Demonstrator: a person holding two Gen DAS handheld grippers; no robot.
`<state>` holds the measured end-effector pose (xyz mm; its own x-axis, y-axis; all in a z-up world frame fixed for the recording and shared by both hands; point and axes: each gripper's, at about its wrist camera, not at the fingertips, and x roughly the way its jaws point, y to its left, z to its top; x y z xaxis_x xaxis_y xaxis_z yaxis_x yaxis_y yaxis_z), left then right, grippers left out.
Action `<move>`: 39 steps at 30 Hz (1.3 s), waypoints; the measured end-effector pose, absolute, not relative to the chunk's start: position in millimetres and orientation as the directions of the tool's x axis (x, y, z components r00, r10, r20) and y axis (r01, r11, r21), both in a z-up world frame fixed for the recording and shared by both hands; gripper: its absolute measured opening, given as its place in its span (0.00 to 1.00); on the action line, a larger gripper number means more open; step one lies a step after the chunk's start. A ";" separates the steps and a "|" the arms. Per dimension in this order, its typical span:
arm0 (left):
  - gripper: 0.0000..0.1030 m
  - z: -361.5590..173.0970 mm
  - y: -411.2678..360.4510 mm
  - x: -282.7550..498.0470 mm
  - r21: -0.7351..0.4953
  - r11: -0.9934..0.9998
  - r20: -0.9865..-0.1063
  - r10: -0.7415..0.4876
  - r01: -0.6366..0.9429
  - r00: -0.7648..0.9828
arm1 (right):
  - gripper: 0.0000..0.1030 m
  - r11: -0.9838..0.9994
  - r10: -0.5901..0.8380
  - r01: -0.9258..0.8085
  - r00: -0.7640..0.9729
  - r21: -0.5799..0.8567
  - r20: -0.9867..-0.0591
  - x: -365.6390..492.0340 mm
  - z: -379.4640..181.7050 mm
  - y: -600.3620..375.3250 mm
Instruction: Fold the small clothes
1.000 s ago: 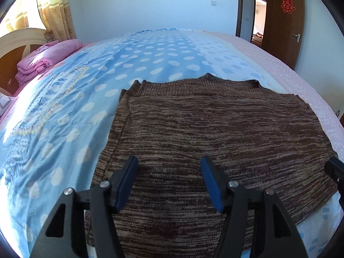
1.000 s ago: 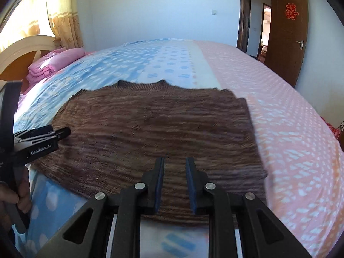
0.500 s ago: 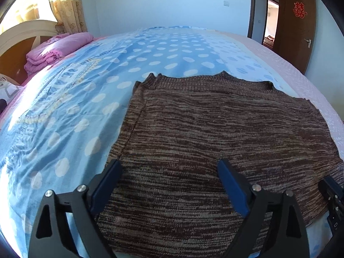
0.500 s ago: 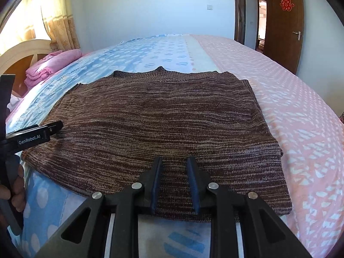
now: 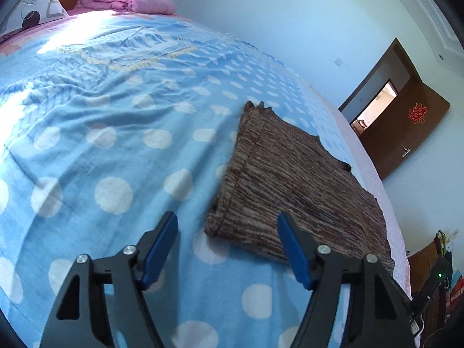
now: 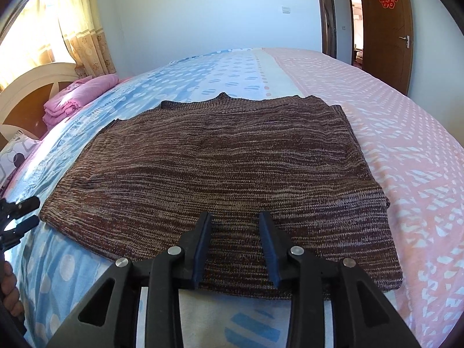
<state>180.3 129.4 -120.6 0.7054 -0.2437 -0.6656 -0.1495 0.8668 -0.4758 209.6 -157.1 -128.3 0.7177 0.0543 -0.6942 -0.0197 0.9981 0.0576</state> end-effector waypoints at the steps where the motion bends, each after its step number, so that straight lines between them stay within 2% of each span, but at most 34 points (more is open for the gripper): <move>1: 0.62 -121.4 126.4 177.0 -0.497 0.857 -0.659 -0.273 -0.134 0.700 | 0.35 0.998 0.056 -0.020 0.718 0.060 -0.693 209.6 -128.3 -157.2; 2: 0.57 -123.3 124.3 175.7 -0.529 0.840 -0.655 -0.311 -0.123 0.688 | 0.35 0.998 0.057 -0.020 0.718 0.061 -0.693 209.7 -128.3 -157.4; 4: 0.54 -131.9 118.3 176.0 -0.609 0.783 -0.646 -0.399 -0.125 0.650 | 0.35 0.998 0.058 -0.021 0.718 0.062 -0.693 209.9 -128.2 -157.4; 8: 0.54 -129.9 111.4 172.1 -0.651 0.741 -0.633 -0.412 -0.163 0.655 | 0.35 0.998 0.058 -0.021 0.719 0.062 -0.693 210.0 -128.4 -157.4; 9: 0.55 -130.3 111.1 171.6 -0.664 0.724 -0.628 -0.408 -0.184 0.663 | 0.35 0.998 0.058 -0.021 0.718 0.062 -0.693 210.0 -128.4 -157.5; 10: 0.65 -130.9 111.1 173.0 -0.677 0.713 -0.618 -0.417 -0.182 0.667 | 0.35 0.998 0.058 -0.021 0.718 0.062 -0.693 210.0 -128.4 -157.4; 11: 0.70 -131.6 110.6 176.1 -0.684 0.710 -0.611 -0.429 -0.171 0.666 | 0.35 0.998 0.058 -0.021 0.718 0.062 -0.693 210.0 -128.4 -157.4; 17: 0.71 -133.6 130.0 212.3 -0.713 0.671 -0.589 -0.417 -0.203 0.692 | 0.35 0.998 0.056 -0.020 0.718 0.060 -0.693 210.1 -128.7 -157.1; 20: 0.77 -134.2 139.1 236.4 -0.740 0.647 -0.574 -0.463 -0.184 0.676 | 0.35 0.998 0.058 -0.020 0.719 0.062 -0.693 210.0 -128.7 -157.2; 26: 0.77 -135.1 149.0 263.0 -0.780 0.624 -0.526 -0.626 -0.035 0.575 | 0.36 0.997 0.067 -0.024 0.719 0.073 -0.692 210.9 -129.0 -157.7; 36: 0.77 -130.7 139.6 317.0 -0.747 0.662 -0.563 -0.676 0.056 0.475 | 0.38 0.997 0.073 -0.031 0.719 0.073 -0.691 212.0 -130.0 -157.8; 37: 0.76 -130.1 136.8 318.1 -0.742 0.666 -0.564 -0.678 0.071 0.471 | 0.38 0.997 0.073 -0.031 0.719 0.073 -0.691 211.9 -130.0 -157.8; 39: 0.63 -130.2 130.6 316.2 -0.706 0.701 -0.586 -0.657 0.099 0.474 | 0.38 0.997 0.070 -0.031 0.719 0.069 -0.691 211.9 -130.0 -157.1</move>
